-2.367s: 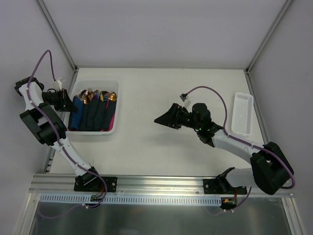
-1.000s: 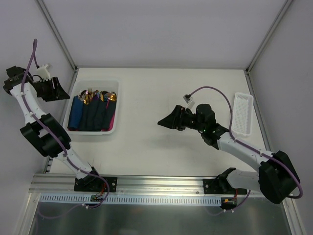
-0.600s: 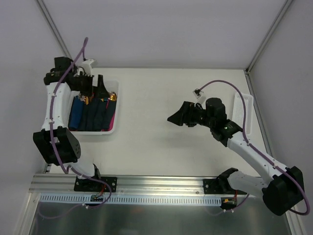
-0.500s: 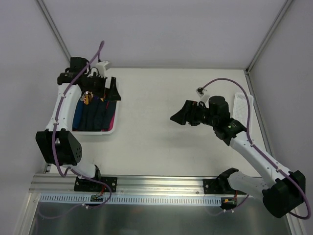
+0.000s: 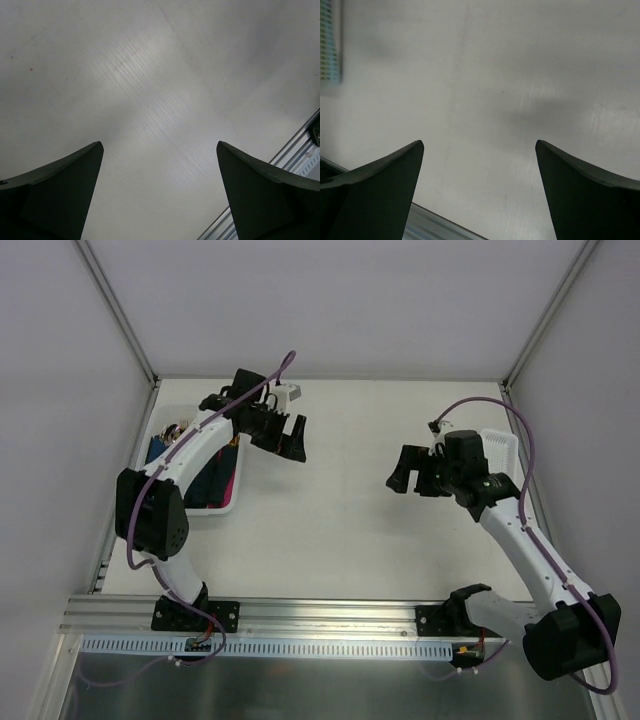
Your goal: Place the utensils on the paper napkin and roll it up
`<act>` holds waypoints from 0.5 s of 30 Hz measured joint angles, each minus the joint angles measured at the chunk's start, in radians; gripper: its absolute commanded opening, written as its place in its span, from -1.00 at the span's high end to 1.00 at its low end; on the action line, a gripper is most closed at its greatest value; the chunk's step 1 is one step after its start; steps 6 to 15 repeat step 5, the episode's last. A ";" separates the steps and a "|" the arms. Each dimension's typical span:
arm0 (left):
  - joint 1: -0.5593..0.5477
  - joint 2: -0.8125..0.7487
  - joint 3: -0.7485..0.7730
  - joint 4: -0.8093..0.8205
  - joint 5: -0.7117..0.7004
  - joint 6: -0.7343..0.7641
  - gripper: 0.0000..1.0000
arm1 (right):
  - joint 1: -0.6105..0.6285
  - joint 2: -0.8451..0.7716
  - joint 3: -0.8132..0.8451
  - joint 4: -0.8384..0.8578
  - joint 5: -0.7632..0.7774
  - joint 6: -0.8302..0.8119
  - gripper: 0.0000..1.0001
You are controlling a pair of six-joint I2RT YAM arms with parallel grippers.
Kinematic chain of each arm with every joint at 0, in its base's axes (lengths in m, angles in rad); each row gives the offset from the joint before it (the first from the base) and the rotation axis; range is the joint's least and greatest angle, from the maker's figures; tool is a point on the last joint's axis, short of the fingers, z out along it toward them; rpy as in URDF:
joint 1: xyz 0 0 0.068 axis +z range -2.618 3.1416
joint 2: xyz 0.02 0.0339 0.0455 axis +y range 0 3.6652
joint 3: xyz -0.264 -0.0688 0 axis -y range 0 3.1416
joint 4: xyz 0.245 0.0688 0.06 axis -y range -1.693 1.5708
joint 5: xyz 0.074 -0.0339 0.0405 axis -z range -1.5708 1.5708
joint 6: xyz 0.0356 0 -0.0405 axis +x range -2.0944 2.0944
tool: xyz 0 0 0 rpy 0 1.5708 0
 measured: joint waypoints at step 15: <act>0.004 0.087 -0.065 0.023 -0.004 -0.029 -0.97 | -0.031 0.064 0.000 -0.055 0.065 -0.074 -0.98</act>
